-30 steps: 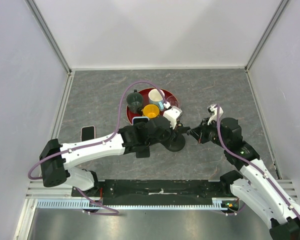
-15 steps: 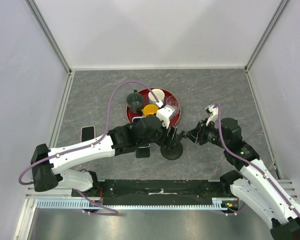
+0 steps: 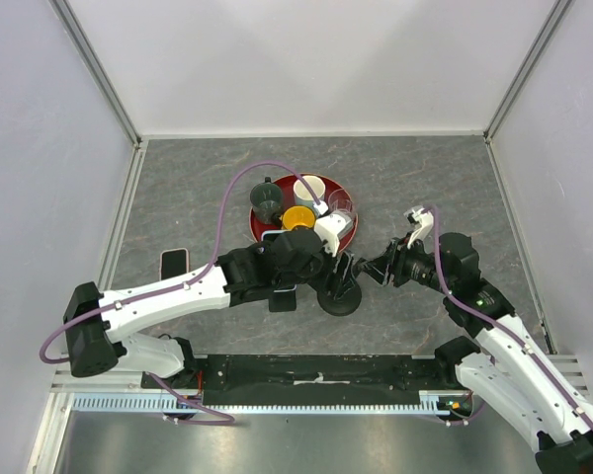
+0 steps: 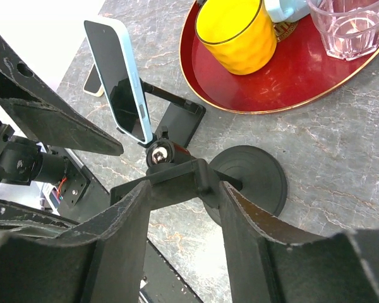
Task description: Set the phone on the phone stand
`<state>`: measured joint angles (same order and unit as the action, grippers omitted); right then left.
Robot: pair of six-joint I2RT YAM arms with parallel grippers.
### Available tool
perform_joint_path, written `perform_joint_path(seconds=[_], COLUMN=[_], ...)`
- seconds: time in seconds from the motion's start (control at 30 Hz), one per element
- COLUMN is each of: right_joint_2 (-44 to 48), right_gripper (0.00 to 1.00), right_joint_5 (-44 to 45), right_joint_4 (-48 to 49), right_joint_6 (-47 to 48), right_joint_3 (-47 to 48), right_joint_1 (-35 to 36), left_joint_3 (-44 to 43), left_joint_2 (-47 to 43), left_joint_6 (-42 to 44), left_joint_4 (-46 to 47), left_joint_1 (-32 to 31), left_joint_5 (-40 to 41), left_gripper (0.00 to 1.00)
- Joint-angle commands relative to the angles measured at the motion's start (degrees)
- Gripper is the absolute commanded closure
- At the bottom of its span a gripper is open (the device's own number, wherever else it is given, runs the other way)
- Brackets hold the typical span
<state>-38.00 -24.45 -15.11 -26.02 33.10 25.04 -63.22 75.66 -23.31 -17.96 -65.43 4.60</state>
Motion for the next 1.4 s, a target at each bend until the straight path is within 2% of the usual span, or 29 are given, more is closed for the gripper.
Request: perform_joint_path(seconds=[0.0,0.17,0.27,0.3,0.37,0.4,0.5,0.63,0.77,0.93,1.13,1.27,1.37], right_joint_2=[0.47,1.52,2.49,2.66,2.23,2.23,1.96,2.66,3.98,6.88,6.01,6.01,5.74], right_gripper=[0.44,0.41,0.40,0.40,0.40,0.40,0.40,0.39,0.39,0.39,0.39,0.39,0.39], right_joint_5=[0.80,1.94,2.56,2.56,2.48,2.13,1.42,1.77,3.96,6.43,6.78,6.96,6.87], right_joint_4=[1.32,0.79,0.52,0.44,0.17,0.09,0.08,-0.09,-1.06,-1.32,-1.23,-1.06,-1.06], right_joint_6=[0.88,0.88,0.80,0.80,1.06,1.23,1.50,1.85,1.59,0.71,0.97,1.15,1.24], right_joint_3=[1.35,1.53,1.26,1.18,1.09,1.00,0.74,0.30,0.47,0.56,0.21,0.21,0.30], right_joint_1=[0.54,0.45,0.54,0.45,0.45,0.45,0.36,0.45,0.45,0.45,0.45,0.45,0.45], left_joint_3=[-0.59,-1.90,-1.64,-1.29,0.02,0.55,3.62,7.14,8.29,9.34,12.60,10.84,9.26], left_joint_2=[2.03,5.29,5.20,4.94,3.97,3.71,2.48,1.60,3.44,5.38,6.34,8.98,10.03], left_joint_6=[-1.48,0.19,1.33,1.77,4.14,5.37,12.04,21.18,24.70,28.13,27.70,28.41,28.41], left_joint_4=[-1.47,-2.96,-2.79,-2.09,-0.86,1.06,5.63,13.54,17.24,17.69,23.67,22.53,20.51], left_joint_1=[0.04,0.04,0.04,0.04,0.04,0.04,0.13,0.74,2.49,5.57,11.64,12.26,12.34], left_joint_5=[1.63,6.90,8.66,8.84,8.41,7.88,4.72,-3.27,-13.20,-18.22,-32.79,-35.97,-34.76], left_gripper=[0.35,0.46,0.63,0.72,0.78,0.89,0.98,0.98,0.98,0.98,0.98,0.98,0.98])
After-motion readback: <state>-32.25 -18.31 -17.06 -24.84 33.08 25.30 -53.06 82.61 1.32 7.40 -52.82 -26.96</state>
